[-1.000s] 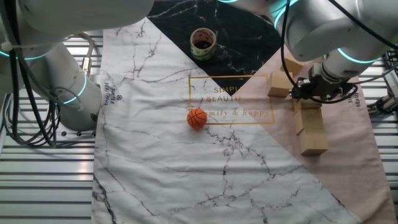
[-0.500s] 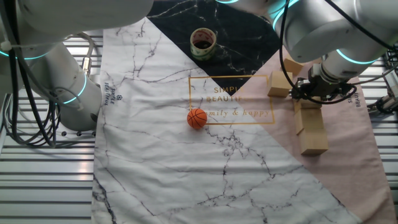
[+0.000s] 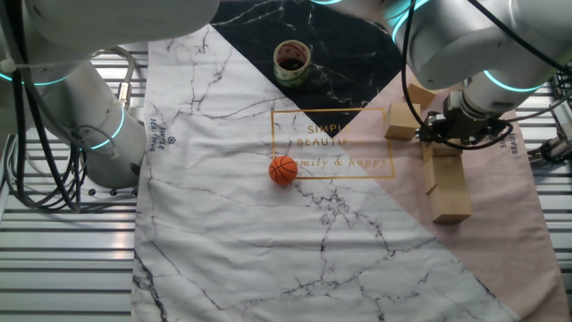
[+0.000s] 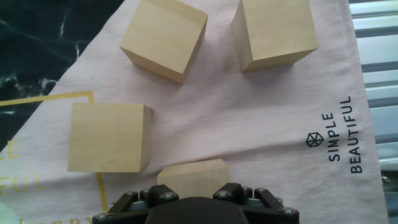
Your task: Stack the blocks into a pyramid shape
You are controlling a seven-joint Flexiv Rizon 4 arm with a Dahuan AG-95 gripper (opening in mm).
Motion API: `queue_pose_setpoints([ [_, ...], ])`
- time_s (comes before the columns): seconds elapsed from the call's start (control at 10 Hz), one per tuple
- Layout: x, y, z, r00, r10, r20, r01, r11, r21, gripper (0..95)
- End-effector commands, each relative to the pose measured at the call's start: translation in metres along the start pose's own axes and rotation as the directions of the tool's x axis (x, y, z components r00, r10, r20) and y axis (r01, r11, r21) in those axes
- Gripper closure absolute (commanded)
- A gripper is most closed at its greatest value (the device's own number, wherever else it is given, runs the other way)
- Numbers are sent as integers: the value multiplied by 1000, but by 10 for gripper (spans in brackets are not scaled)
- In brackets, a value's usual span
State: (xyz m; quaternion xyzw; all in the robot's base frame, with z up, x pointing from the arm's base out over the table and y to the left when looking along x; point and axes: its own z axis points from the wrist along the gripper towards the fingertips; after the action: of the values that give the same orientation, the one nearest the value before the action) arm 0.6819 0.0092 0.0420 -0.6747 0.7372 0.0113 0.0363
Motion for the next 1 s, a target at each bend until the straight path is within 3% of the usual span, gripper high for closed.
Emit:
queue_pose_setpoints([
  [0.1, 0, 0, 0, 1000, 3, 4, -3, 1000, 2, 950],
  [1.0, 1, 0, 0, 1000, -1, 11, 1, 1000, 9, 950],
])
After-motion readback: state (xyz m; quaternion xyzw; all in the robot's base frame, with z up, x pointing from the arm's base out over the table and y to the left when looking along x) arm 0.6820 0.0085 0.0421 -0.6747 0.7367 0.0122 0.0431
